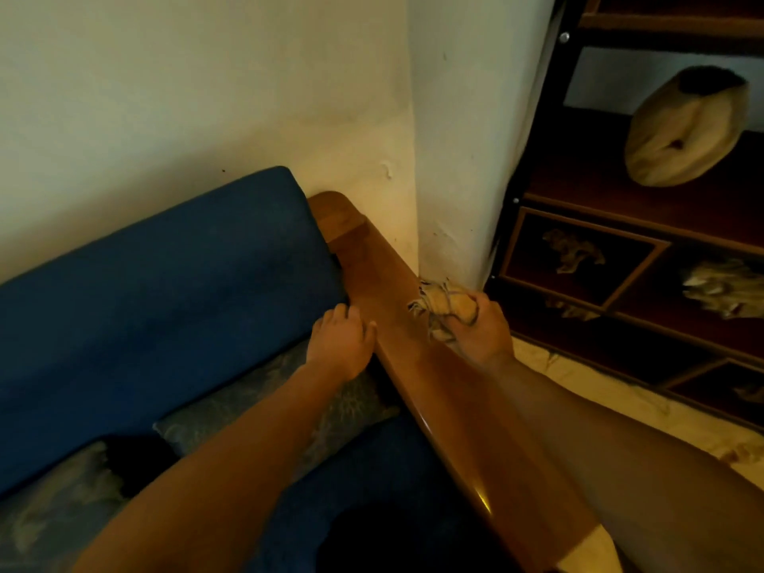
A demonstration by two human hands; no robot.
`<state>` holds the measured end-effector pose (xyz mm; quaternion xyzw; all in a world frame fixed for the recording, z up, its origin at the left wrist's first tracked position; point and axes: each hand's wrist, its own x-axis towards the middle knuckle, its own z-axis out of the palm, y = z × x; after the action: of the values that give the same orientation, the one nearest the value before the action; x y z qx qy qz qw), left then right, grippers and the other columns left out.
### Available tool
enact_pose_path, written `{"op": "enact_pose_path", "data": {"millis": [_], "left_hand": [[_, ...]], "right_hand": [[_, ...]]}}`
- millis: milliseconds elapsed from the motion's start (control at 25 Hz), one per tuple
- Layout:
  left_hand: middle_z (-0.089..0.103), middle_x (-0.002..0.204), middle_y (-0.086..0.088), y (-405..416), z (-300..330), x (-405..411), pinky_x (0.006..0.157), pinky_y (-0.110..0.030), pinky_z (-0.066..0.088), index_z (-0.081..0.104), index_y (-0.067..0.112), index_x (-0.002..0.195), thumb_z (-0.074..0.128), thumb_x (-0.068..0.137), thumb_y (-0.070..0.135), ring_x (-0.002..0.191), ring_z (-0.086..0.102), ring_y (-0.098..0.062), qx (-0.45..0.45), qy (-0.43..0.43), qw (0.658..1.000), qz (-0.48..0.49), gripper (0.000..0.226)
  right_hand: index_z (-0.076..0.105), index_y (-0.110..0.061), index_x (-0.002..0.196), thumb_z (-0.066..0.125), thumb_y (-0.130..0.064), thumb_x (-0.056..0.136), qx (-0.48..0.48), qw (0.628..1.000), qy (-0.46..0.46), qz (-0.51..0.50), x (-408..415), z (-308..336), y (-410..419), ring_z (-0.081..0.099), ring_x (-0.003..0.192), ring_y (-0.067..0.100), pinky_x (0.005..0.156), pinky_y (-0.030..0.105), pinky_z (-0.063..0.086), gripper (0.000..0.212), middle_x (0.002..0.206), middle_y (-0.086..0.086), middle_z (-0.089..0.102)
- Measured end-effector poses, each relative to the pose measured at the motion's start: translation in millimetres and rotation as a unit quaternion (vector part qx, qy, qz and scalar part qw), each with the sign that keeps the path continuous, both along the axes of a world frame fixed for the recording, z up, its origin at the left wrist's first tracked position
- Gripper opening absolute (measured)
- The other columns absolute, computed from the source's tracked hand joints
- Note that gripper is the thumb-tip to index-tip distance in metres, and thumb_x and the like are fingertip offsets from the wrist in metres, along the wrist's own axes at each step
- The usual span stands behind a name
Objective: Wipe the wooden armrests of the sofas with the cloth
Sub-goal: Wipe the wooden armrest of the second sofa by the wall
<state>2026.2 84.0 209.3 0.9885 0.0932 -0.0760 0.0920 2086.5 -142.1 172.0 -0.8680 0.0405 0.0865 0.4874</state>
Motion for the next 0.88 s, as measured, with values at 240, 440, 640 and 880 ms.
{"op": "enact_pose_path", "data": {"millis": [240, 440, 640, 880], "left_hand": [[0.054, 0.119, -0.016, 54.4, -108.2, 100.5, 0.085, -0.045, 0.044, 0.056, 0.005, 0.113, 0.045, 0.103, 0.026, 0.106, 0.053, -0.033, -0.043, -0.038, 0.994, -0.091, 0.026], [0.059, 0.126, -0.025, 58.1, -162.3, 100.8, 0.089, -0.046, 0.047, 0.051, 0.000, 0.124, 0.037, 0.106, 0.037, 0.110, 0.059, -0.041, -0.148, 0.046, 0.964, 0.215, 0.044], [0.059, 0.132, -0.026, 28.2, -191.5, 148.5, 0.095, -0.043, 0.046, 0.049, -0.004, 0.136, 0.029, 0.108, 0.038, 0.117, 0.058, -0.040, -0.316, 0.029, 0.842, 0.437, 0.055], [0.055, 0.138, -0.025, 22.4, -226.0, 150.8, 0.093, -0.037, 0.038, 0.035, 0.000, 0.147, 0.022, 0.101, 0.062, 0.119, 0.057, -0.038, -0.359, -0.029, 0.763, 0.536, 0.078]], "right_hand": [[0.052, -0.031, 0.139, 0.080, -0.044, 0.085, -0.029, 0.998, -0.053, 0.025, 104.0, -90.3, 92.1, 0.057, 0.112, 0.027, 0.088, 0.032, 0.044, 0.063, 0.129, 0.004, 0.051], [0.046, -0.034, 0.149, 0.069, -0.053, 0.092, -0.132, 0.989, -0.042, 0.053, 158.4, -127.0, 116.7, 0.050, 0.124, 0.038, 0.102, 0.043, 0.043, 0.064, 0.143, 0.010, 0.047], [0.016, -0.036, 0.164, 0.041, -0.082, 0.090, -0.263, 0.938, 0.004, 0.226, 229.3, -154.5, 168.8, 0.016, 0.156, 0.041, 0.122, 0.064, 0.023, 0.091, 0.173, 0.006, 0.013], [0.024, -0.033, 0.159, 0.060, -0.073, 0.084, -0.176, 0.957, -0.046, 0.228, 263.7, -169.6, 181.7, 0.051, 0.135, 0.041, 0.104, 0.056, 0.050, 0.093, 0.165, 0.008, 0.030]]}}
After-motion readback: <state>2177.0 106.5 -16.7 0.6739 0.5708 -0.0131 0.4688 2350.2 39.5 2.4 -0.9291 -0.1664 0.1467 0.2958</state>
